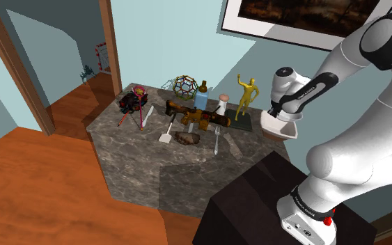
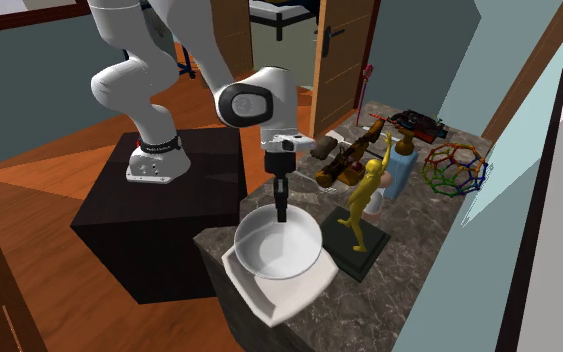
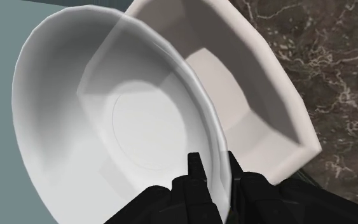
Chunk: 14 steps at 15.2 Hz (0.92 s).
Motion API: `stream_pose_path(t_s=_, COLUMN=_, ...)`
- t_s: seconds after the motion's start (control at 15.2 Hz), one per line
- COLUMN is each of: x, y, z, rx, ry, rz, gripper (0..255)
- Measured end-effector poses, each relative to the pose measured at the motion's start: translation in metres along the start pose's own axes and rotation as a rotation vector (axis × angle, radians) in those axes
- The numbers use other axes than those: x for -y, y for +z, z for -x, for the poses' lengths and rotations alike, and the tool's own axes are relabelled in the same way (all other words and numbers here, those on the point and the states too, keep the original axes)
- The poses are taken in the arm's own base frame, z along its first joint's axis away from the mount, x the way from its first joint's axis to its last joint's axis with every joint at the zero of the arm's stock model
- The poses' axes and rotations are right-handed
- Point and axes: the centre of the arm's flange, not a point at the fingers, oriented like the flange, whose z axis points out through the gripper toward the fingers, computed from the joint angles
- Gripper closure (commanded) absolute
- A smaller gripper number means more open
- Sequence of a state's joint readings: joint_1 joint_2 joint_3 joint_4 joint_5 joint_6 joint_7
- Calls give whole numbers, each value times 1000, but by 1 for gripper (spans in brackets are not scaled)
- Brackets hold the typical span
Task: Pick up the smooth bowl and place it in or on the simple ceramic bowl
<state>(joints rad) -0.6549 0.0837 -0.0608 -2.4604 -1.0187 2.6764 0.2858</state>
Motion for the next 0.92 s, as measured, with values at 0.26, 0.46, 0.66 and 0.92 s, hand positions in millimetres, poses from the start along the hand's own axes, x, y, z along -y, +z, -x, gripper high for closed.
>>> stream_pose_path(t_s=0.26, x=11, y=19, z=-1, rx=0, ry=0, rz=0, gripper=255)
stream_pose_path(t_s=0.46, x=17, y=33, z=1, rx=0, ry=0, rz=0, gripper=255)
stream_pose_path(t_s=0.66, x=22, y=39, z=0, rx=0, ry=0, rz=0, gripper=255)
stream_pose_path(t_s=0.92, x=22, y=40, z=0, rx=0, ry=0, rz=0, gripper=255)
